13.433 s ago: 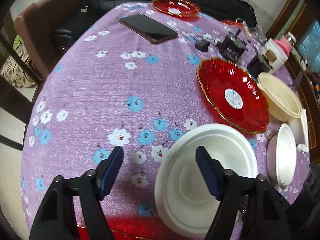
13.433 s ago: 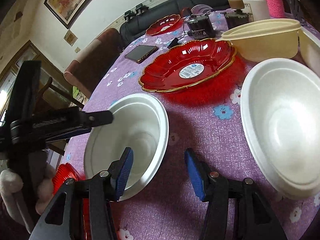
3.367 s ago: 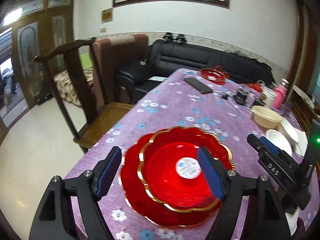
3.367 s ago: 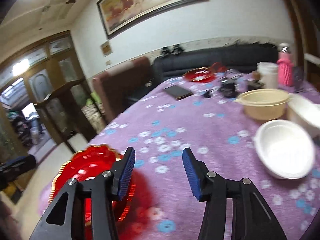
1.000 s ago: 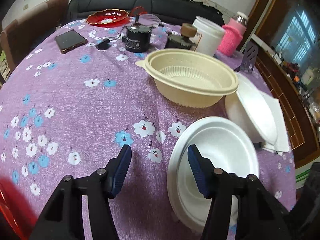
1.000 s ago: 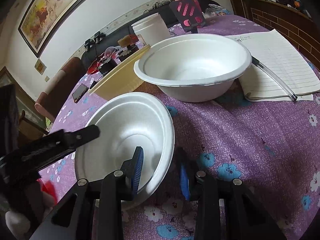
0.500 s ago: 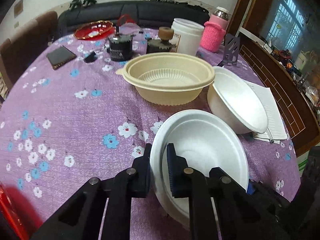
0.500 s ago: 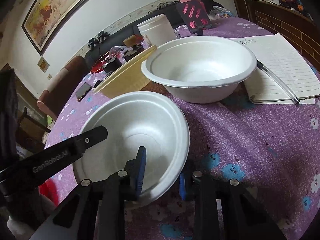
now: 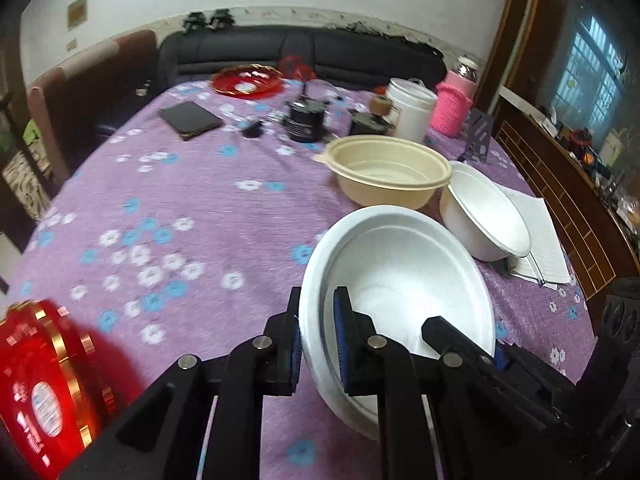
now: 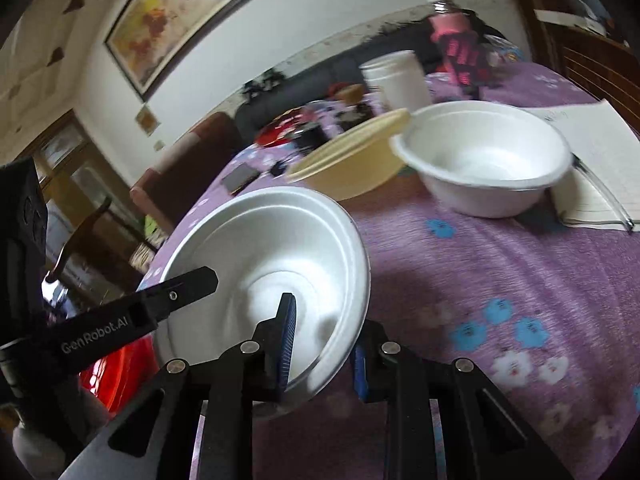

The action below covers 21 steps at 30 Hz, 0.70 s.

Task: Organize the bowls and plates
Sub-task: 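Carry the white bowl with both tools and lower it onto the red plate stack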

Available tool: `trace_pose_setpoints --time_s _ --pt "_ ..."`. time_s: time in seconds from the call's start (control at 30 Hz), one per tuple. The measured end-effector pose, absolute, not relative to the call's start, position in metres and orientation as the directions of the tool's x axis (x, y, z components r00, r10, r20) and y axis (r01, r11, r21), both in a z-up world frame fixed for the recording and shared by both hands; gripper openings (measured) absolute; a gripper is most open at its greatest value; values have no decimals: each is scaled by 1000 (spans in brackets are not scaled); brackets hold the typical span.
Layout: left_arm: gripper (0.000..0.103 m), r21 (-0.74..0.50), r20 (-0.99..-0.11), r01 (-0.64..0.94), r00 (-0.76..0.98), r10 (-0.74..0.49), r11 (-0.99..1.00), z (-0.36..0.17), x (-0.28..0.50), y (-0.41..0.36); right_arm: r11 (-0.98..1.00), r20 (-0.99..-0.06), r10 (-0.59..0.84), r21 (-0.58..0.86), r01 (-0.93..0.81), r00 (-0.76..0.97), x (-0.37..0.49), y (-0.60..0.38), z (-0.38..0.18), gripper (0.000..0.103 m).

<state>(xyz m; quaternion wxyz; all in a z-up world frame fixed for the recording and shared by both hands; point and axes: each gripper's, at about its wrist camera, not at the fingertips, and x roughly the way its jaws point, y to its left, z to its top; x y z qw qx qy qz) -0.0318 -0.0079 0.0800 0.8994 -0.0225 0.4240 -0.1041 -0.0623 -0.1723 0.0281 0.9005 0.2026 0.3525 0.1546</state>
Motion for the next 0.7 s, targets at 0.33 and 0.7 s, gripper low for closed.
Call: trace_pose_setpoints --time_s 0.33,0.7 --pt "14 -153 -688 76 707 -161 985 109 -80 71 870 -565 473 419 -259 676 -99 -92 59 27" --pt "14 -249 -668 -82 736 -109 965 120 -118 179 843 -586 537 338 -419 607 -110 8 85 27"
